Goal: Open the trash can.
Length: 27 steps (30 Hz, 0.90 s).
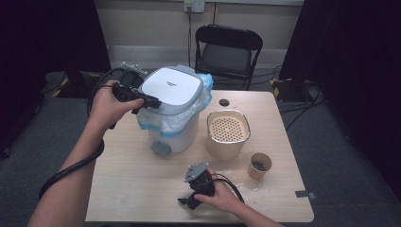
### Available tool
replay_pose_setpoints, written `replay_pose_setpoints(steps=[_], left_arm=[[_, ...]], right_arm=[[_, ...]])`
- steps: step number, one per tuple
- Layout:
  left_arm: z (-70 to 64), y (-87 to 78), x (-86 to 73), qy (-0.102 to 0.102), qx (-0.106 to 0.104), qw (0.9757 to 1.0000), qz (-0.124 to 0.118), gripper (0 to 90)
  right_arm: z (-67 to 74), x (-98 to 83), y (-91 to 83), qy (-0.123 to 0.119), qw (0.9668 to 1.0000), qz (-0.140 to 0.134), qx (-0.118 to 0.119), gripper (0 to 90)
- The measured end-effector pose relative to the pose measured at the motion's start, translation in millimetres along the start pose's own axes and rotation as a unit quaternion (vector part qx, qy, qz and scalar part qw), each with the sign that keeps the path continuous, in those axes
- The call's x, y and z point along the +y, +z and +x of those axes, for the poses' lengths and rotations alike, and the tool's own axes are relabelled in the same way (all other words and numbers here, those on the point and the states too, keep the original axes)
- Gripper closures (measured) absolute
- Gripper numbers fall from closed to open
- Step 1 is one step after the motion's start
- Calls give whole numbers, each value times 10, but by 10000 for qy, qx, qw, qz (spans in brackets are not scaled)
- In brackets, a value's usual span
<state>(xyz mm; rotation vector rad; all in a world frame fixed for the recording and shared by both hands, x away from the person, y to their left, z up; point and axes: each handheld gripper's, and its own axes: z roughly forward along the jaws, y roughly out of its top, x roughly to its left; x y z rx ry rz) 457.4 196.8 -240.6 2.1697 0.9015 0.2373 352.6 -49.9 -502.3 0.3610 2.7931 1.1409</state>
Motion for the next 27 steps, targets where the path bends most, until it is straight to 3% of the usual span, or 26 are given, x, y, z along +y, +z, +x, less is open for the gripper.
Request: replay_pose_setpoints(steps=[16, 27], left_arm=[[46, -8, -10, -48, 270, 9996, -37, 873], [60, -7, -15, -36, 267, 9996, -20, 899]], right_arm=[[-1, 0, 0, -7, 10000, -2, -1, 0], [0, 0, 1, -3, 10000, -2, 0, 0]])
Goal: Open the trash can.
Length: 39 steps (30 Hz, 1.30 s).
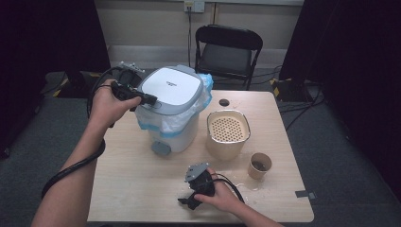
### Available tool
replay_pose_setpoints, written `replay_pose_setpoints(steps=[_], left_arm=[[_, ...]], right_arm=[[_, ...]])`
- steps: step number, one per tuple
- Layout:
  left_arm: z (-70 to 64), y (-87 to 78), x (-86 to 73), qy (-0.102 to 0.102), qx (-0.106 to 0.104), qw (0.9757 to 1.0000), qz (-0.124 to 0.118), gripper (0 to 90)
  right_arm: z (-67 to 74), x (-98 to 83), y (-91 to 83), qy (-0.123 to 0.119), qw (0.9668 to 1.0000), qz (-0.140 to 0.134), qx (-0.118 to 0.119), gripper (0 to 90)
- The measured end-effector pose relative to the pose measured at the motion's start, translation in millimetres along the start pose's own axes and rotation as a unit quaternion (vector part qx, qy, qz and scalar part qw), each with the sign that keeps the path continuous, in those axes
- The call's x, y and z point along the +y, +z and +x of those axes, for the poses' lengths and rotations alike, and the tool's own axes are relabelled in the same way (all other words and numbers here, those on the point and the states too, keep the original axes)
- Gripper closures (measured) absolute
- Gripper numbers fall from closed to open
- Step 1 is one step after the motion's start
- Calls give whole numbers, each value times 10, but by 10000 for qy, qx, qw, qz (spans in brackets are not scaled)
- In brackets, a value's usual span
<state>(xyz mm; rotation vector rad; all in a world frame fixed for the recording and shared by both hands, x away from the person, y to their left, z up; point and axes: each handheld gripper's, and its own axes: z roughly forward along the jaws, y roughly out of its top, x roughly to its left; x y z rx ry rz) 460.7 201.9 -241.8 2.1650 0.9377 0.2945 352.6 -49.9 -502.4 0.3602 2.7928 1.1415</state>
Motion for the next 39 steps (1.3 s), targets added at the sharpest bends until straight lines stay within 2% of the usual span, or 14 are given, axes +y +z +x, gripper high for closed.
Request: replay_pose_setpoints(steps=[4, 16, 20, 21, 22, 27, 28, 29, 32, 35, 37, 39], left_arm=[[-6, -1, 2, 66, 33, 10000, 21, 900], [-12, 0, -16, 18, 8, 10000, 21, 900], [-21, -10, -13, 142, 52, 9999, 78, 900], [-21, -13, -16, 120, 41, 9999, 6, 900], [-23, -16, -21, 72, 15, 10000, -23, 867], [-37, -42, -82, 106, -169, 9997, -123, 747], [-43, -52, -96, 95, -205, 9996, -138, 690], [-49, -60, -106, 90, -216, 9996, -170, 690], [-72, -101, -150, 151, -294, 9991, -253, 611], [-89, -110, -207, 364, -298, 9986, -242, 510], [-102, -111, -248, 350, -319, 9986, -242, 453], [-119, -127, -285, 435, -388, 9978, -302, 416]], right_arm=[[0, 0, 0, 0, 10000, 0, -1, 0], [-1, 0, 0, -9, 10000, -2, -1, 0], [-2, 0, 0, -10, 10000, 0, -1, 0], [-2, -1, 1, -20, 10000, -4, -2, 0], [-3, 0, 1, -21, 10000, -6, -1, 0], [1, 1, 0, 12, 10000, 4, 3, 0], [-1, 1, -1, -2, 10000, 6, 3, 0], [-1, 1, -1, -2, 10000, 6, 3, 0], [-1, 1, -1, 0, 10000, 7, 3, 0], [-5, 1, 1, -29, 10000, -10, 0, 0], [-4, 1, 1, -24, 10000, -7, -1, 0], [-4, 1, 1, -25, 10000, -5, -2, 0]])
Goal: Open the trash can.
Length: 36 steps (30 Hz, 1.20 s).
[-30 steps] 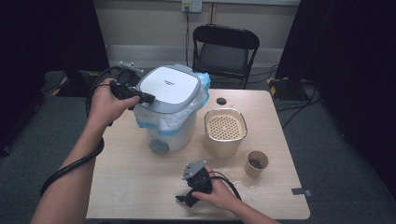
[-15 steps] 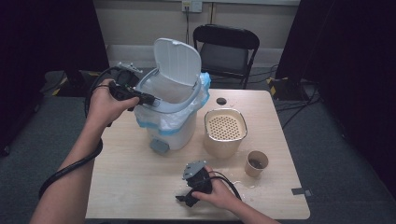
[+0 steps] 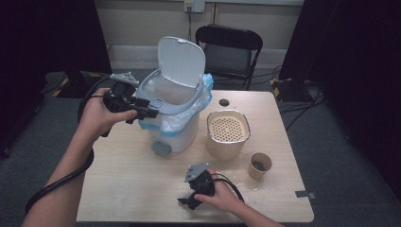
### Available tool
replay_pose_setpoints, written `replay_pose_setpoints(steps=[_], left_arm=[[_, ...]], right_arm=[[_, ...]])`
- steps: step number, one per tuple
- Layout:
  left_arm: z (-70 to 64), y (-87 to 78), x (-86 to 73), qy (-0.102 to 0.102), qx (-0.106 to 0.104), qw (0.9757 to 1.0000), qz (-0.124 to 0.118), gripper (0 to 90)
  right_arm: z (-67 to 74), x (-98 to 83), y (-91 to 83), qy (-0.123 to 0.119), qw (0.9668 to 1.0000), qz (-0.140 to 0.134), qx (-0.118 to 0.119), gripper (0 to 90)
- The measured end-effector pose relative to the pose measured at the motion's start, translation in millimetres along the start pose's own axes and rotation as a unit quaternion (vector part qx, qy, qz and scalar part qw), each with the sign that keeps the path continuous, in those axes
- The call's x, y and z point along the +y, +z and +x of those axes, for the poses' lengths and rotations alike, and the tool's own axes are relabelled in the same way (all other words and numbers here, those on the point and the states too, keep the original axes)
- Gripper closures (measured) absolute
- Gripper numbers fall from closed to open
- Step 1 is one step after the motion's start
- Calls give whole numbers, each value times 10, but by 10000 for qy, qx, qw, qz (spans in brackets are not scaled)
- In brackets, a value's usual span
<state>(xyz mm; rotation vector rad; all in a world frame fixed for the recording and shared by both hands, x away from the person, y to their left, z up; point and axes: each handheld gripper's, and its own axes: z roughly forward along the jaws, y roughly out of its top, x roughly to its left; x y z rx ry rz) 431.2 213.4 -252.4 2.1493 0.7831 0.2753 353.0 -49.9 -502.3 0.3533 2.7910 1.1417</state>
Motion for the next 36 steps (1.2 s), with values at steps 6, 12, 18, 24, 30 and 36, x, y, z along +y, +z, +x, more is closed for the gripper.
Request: replay_pose_setpoints(steps=[6, 12, 18, 24, 30, 36], left_arm=[[-63, -9, -92, 93, -117, 9998, -110, 293], [-142, 31, -216, 170, -269, 9994, -169, 246], [-150, 116, -384, 94, -429, 9989, -163, 220], [-138, 183, -545, 105, -534, 9984, -158, 191], [-150, 258, -669, 132, -557, 9983, -125, 191], [-174, 383, -796, 103, -586, 9982, -93, 191]], right_arm=[[2, 0, 1, 10, 10000, -6, -9, 0], [1, 0, 1, 12, 10000, -5, 1, 0], [1, 0, 1, 20, 10000, -4, 3, 0], [2, 0, 2, 14, 10000, -15, -8, 0], [3, 1, 2, 16, 10000, -13, -15, 0], [3, 0, 0, 11, 10000, -8, -29, 0]])
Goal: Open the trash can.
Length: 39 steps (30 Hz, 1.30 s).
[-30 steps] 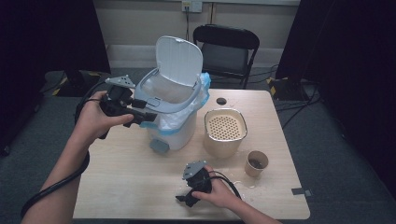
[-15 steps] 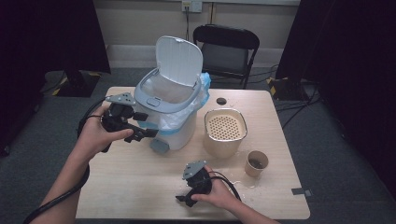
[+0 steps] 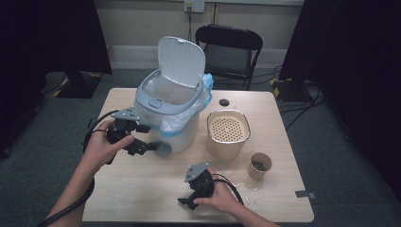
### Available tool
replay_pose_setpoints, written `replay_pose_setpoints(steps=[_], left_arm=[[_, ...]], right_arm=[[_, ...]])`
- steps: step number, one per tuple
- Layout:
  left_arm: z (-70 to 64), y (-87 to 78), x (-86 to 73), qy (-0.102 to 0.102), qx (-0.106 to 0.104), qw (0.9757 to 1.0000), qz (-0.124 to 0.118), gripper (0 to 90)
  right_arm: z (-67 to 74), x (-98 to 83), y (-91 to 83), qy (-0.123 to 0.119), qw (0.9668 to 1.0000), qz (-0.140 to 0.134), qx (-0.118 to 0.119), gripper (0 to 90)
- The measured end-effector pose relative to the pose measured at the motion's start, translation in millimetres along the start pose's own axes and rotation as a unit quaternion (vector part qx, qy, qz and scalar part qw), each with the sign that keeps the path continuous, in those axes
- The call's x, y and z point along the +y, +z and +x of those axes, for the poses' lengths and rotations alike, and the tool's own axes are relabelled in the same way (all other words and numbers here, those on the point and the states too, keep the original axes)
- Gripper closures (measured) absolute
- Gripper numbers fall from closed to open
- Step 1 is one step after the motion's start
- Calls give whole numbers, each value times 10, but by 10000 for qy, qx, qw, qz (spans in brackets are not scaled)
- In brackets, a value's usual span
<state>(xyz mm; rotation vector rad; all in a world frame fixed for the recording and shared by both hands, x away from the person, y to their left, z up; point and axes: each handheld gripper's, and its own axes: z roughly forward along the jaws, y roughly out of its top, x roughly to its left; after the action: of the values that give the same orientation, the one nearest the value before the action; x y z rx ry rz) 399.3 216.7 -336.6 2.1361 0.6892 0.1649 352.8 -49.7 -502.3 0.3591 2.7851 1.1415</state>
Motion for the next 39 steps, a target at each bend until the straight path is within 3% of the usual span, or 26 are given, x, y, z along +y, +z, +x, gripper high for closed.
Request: replay_pose_setpoints(steps=[7, 12, 14, 29, 39], left_arm=[[27, 165, -206, -20, -58, 9999, 161, 192], [36, 259, -317, -34, -132, 9997, 216, 195], [35, 293, -353, -36, -158, 9996, 221, 195], [29, 619, -669, 92, -242, 9985, 476, 190], [9, 781, -755, 152, -307, 9978, 576, 189]], right_arm=[[-5, -9, -16, 18, 10000, -8, 33, 7], [-37, -25, -82, 89, 9999, -24, 42, 132], [-51, -32, -109, 115, 9999, 6, 60, 140], [-144, -113, -363, 254, 9996, -37, 71, 144], [-185, -217, -481, 363, 9993, -45, 50, 145]])
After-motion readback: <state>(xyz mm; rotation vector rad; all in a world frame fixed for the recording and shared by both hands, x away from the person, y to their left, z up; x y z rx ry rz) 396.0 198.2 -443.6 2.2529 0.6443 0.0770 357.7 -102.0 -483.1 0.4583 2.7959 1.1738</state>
